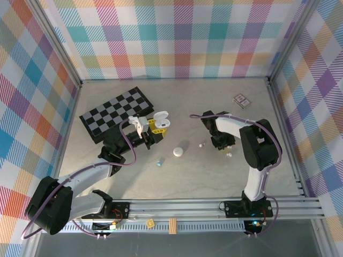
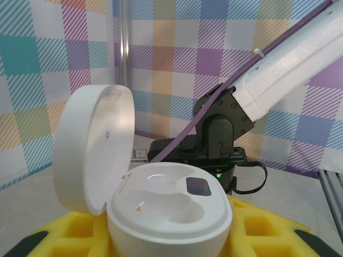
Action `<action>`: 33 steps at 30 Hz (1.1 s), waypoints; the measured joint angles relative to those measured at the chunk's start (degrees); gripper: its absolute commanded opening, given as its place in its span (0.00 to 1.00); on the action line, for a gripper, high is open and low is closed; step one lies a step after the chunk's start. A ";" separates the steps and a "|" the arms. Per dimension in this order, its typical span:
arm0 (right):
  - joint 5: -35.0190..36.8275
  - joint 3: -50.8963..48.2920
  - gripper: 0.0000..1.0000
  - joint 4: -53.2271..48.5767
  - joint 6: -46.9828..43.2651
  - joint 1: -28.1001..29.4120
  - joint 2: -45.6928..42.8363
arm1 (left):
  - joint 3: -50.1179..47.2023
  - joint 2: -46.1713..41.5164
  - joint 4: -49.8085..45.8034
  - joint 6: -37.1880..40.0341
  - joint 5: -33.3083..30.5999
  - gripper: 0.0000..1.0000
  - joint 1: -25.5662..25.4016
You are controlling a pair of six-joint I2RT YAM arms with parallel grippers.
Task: Insert the wireless bluetooth earbuds into the charging case
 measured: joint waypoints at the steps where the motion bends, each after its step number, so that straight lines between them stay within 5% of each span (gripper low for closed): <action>1: 0.28 0.09 0.34 -0.13 0.02 0.24 0.13 | 0.00 0.00 0.00 0.00 0.00 0.34 0.00; 33: 4.74 1.49 0.24 -2.21 1.11 -0.44 3.06 | -0.02 -0.02 -0.02 0.02 0.00 0.34 0.00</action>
